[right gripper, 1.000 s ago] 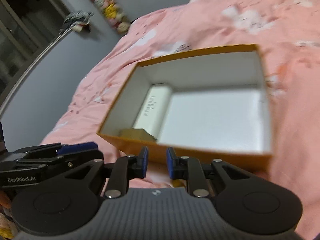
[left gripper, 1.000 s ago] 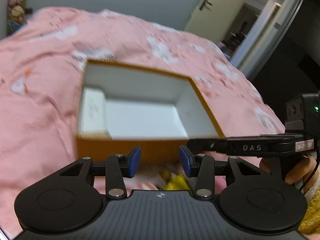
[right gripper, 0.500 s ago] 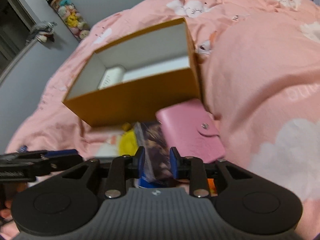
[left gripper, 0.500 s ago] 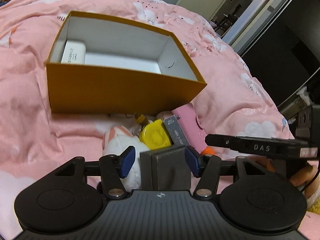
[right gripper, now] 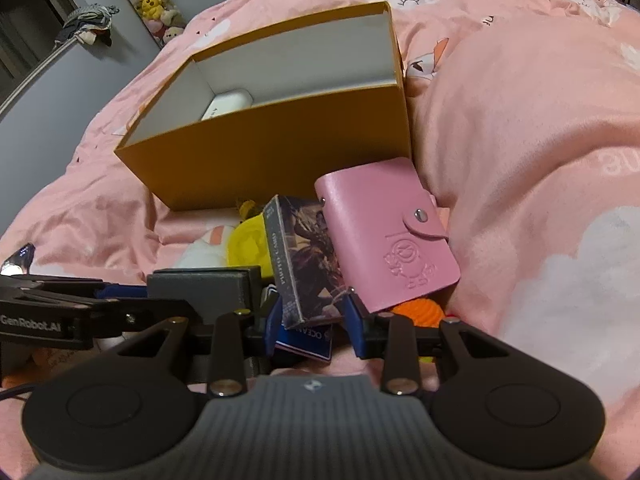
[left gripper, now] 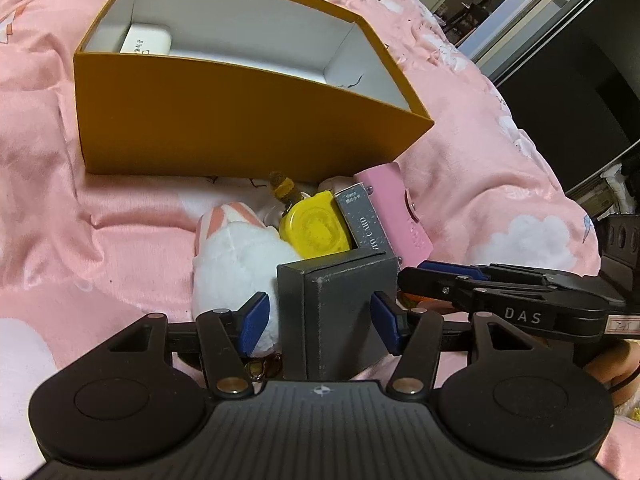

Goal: Organize objects
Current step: 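Close the left tool on the dark gray square box, then grasp the PHOTO CARD deck with the right tool while the left tool lifts the gray box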

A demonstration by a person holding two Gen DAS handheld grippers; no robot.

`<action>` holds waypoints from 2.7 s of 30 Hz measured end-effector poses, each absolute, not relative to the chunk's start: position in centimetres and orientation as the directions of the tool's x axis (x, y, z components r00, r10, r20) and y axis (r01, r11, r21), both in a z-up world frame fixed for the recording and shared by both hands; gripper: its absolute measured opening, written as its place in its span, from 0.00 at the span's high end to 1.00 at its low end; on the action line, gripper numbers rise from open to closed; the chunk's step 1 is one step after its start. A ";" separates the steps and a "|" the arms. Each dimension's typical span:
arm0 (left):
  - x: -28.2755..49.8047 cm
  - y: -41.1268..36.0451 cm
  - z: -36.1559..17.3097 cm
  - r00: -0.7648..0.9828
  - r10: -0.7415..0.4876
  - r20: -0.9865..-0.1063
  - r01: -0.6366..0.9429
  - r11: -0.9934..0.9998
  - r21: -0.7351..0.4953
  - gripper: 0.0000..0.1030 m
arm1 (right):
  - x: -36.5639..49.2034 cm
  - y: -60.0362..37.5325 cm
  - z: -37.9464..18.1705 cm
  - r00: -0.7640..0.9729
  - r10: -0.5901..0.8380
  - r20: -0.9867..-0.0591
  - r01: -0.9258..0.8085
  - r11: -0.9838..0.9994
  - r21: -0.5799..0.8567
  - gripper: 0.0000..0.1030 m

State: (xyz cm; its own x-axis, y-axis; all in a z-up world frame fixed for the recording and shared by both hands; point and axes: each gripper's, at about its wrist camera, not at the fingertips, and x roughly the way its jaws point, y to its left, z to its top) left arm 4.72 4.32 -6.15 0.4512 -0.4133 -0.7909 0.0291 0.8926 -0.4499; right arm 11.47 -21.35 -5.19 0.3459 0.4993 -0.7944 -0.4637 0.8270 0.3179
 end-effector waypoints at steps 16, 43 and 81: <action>6.0 4.3 -5.3 0.485 -0.403 -0.776 0.030 0.895 -0.446 0.33 | 13.3 -20.7 -5.0 0.464 0.387 -0.797 -0.442 0.881 0.171 0.58; 9.2 3.4 -4.7 0.491 -0.380 -0.784 0.012 0.903 -0.430 0.37 | 15.7 -19.4 -7.5 0.448 0.270 -0.852 -0.488 0.873 0.020 0.48; 4.6 2.9 -5.2 0.472 -0.403 -0.784 0.104 0.909 -0.404 0.54 | 13.3 -17.3 -6.2 0.376 0.454 -0.808 -0.563 0.804 0.190 0.69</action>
